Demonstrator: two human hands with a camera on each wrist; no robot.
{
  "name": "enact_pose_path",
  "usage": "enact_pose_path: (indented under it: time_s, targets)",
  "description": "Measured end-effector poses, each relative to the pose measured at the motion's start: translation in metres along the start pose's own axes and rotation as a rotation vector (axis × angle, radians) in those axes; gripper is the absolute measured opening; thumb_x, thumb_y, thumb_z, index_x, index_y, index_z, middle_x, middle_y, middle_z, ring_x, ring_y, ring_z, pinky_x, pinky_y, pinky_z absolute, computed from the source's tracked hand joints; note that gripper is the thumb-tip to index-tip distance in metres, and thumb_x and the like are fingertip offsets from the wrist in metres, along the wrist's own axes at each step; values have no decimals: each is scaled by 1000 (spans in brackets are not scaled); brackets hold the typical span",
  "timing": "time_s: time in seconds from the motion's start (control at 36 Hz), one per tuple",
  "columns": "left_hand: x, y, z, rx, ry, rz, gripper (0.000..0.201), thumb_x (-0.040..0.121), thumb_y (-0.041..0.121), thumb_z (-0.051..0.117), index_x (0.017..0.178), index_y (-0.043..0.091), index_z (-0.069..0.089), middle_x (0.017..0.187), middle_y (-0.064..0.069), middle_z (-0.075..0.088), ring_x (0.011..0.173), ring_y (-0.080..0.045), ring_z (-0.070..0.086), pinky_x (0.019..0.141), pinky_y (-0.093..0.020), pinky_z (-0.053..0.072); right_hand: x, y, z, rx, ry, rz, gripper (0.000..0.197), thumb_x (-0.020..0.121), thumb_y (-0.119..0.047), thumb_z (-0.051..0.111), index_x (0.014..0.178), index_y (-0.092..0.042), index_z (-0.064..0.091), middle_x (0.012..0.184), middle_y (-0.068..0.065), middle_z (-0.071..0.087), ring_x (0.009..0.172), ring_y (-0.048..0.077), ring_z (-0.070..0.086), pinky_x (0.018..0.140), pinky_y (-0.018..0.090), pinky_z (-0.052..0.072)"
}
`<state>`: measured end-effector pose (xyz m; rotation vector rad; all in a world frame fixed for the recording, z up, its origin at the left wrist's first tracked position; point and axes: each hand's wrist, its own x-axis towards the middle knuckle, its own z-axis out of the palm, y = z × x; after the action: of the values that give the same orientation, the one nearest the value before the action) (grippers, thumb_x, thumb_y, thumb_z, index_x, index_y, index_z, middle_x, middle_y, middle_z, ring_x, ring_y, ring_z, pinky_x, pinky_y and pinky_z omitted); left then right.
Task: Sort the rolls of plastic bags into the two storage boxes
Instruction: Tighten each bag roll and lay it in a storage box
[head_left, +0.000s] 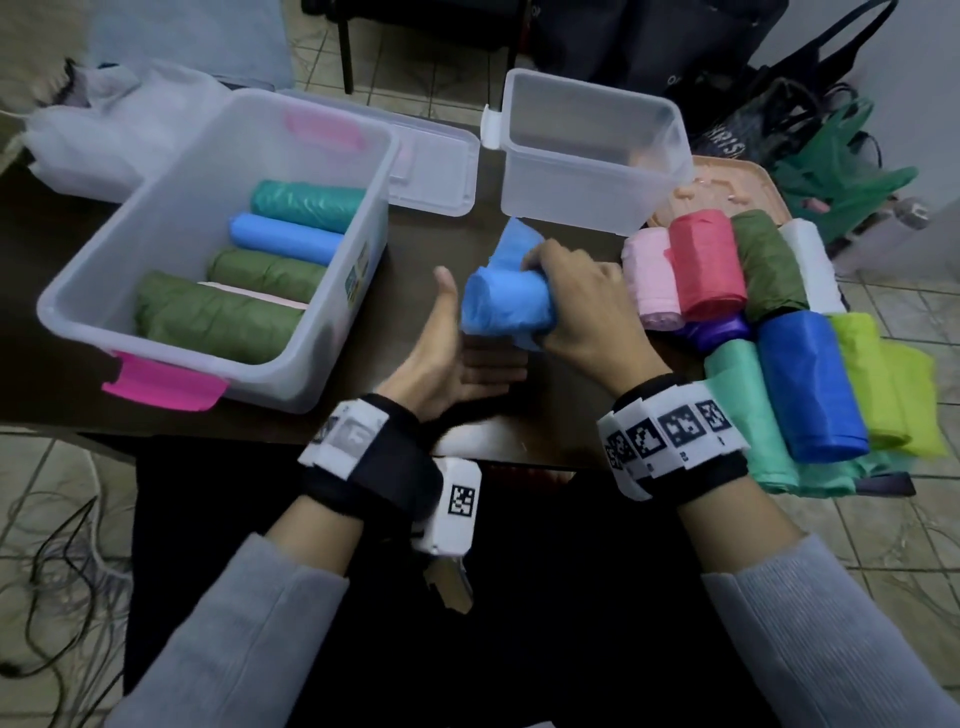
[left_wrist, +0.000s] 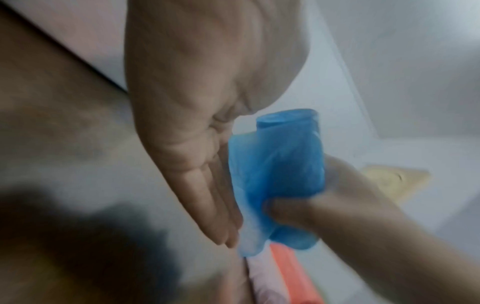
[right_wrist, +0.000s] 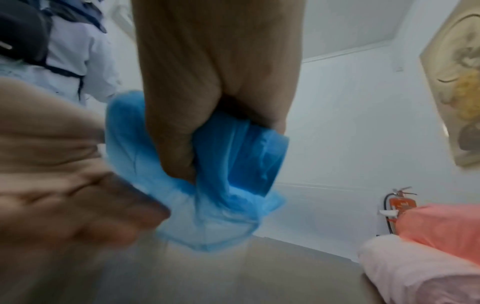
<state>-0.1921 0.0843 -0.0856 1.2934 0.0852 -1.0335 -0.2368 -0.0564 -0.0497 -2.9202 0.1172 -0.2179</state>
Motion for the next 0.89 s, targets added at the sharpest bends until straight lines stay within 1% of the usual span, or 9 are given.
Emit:
enact_pose_path:
  time_s: [0.11,0.22,0.33,0.44,0.56,0.64,0.78,0.83,0.89]
  targets:
    - [5,19,-4,-173,-53,73,49,96,50,39,107,9,63,87,-8,71,73,-18,69,62,-28,57,-15,-1,13,-151,5,-185,50,61,1,65,107,-15,59,98,4,61,95,28,57,78,35,25]
    - [15,18,-7,164,96,179,12,90,14,61,85,4,64,83,-11,65,73,-19,62,67,-27,52,-26,-2,28,-206,-4,-256,52,56,0,64,107,-12,59,92,8,59,86,29,60,75,38,37]
    - [23,12,-10,352,136,234,21,92,10,58,72,12,61,69,-4,60,62,-11,55,58,-20,47,-34,-4,37,-168,-78,-215,50,61,-2,67,109,-13,58,97,8,59,89,30,60,71,39,44]
    - [34,6,-13,531,188,254,31,92,11,56,61,16,56,64,-1,55,61,-13,50,66,-28,41,-37,-8,37,-173,-234,-161,57,66,-10,68,121,-15,53,109,8,53,100,29,53,76,38,38]
    - [42,12,-16,524,251,217,9,72,15,58,63,14,60,77,-11,61,76,-22,57,74,-35,47,-39,-7,30,-70,-342,-122,56,75,-28,62,127,-22,42,121,0,43,116,22,40,90,37,29]
    - [48,18,-17,418,271,201,10,63,21,55,64,13,61,83,-13,59,83,-22,56,75,-37,45,-41,-10,29,-50,-362,-107,54,76,-31,63,125,-22,41,120,-1,44,118,21,40,91,38,30]
    - [33,32,-13,460,54,47,96,45,69,75,114,3,64,109,-14,69,102,-27,67,93,-43,51,-42,-13,28,-71,-362,-90,59,78,-29,64,132,-22,40,125,2,39,120,22,38,90,37,31]
    - [31,35,-16,655,17,78,90,43,66,81,105,3,68,104,-14,71,99,-25,68,94,-41,51,-43,-14,28,-28,-360,-74,65,77,-25,66,135,-22,37,128,4,36,120,23,38,91,38,33]
    - [31,38,-17,775,54,133,52,58,44,86,90,6,72,92,-8,72,85,-19,67,91,-37,52,-45,-15,27,1,-361,-63,70,74,-23,69,135,-19,34,127,4,37,119,24,39,92,39,35]
